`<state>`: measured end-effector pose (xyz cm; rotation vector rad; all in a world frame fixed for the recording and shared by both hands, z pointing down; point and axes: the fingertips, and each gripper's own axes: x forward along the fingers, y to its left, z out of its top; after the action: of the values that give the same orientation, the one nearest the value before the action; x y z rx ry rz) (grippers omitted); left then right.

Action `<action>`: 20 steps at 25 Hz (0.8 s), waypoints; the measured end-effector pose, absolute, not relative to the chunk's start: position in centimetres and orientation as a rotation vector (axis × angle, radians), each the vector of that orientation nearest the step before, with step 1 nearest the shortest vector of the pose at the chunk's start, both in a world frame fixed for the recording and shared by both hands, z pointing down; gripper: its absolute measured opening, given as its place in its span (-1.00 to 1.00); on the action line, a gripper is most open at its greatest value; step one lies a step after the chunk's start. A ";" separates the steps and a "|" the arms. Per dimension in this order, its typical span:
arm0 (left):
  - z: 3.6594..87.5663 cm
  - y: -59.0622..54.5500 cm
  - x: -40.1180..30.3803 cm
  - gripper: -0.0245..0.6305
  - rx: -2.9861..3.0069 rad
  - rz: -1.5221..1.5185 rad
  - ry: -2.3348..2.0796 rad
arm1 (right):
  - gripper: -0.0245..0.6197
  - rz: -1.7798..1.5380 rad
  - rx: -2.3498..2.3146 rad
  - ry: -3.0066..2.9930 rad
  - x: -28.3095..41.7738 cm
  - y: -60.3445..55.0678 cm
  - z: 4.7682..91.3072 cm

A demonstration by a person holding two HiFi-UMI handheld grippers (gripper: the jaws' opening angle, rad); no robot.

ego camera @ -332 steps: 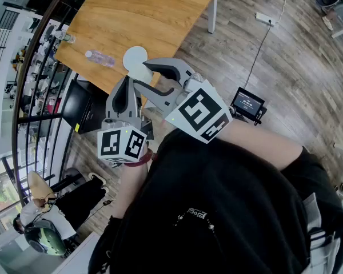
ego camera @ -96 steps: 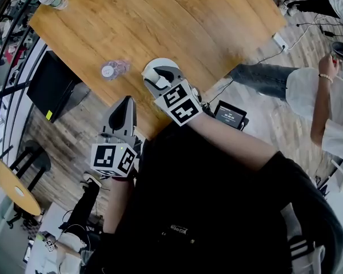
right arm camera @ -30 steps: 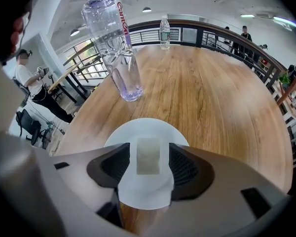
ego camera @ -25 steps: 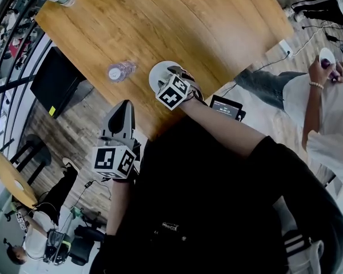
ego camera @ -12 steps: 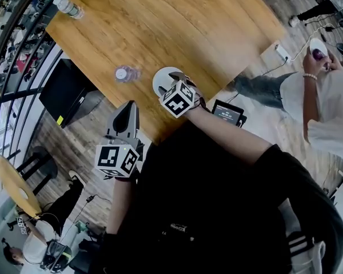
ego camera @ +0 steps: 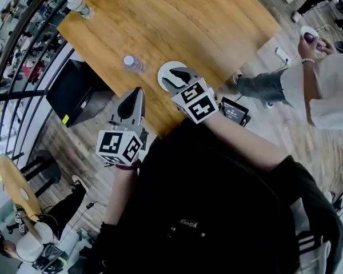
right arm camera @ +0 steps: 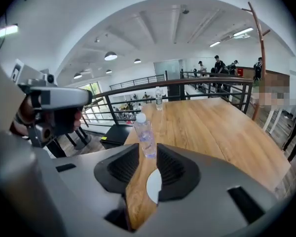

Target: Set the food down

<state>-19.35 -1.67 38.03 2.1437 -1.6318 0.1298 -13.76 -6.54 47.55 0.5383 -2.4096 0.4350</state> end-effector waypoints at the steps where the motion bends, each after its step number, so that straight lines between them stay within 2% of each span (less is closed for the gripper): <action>1: 37.5 -1.5 -19.1 -0.91 2.160 0.121 -1.629 | -0.63 0.426 0.538 -2.443 -13.5 -6.2 46.3; 2: 37.1 -1.4 -18.9 -0.91 2.179 0.114 -1.624 | -0.75 0.422 0.533 -2.479 -13.4 -5.8 45.2; 4: 36.4 -1.3 -18.4 -0.91 2.218 0.102 -1.616 | -0.86 0.425 0.503 -2.551 -13.3 -4.9 43.3; 20: 30.4 -0.5 -15.9 -0.91 2.459 0.060 -1.567 | -0.87 0.338 0.621 -2.856 -12.0 -2.4 32.3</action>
<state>-15.87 -0.51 30.37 2.4586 -1.5674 0.0603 -12.01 -2.37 32.29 0.6214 -2.8560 0.3380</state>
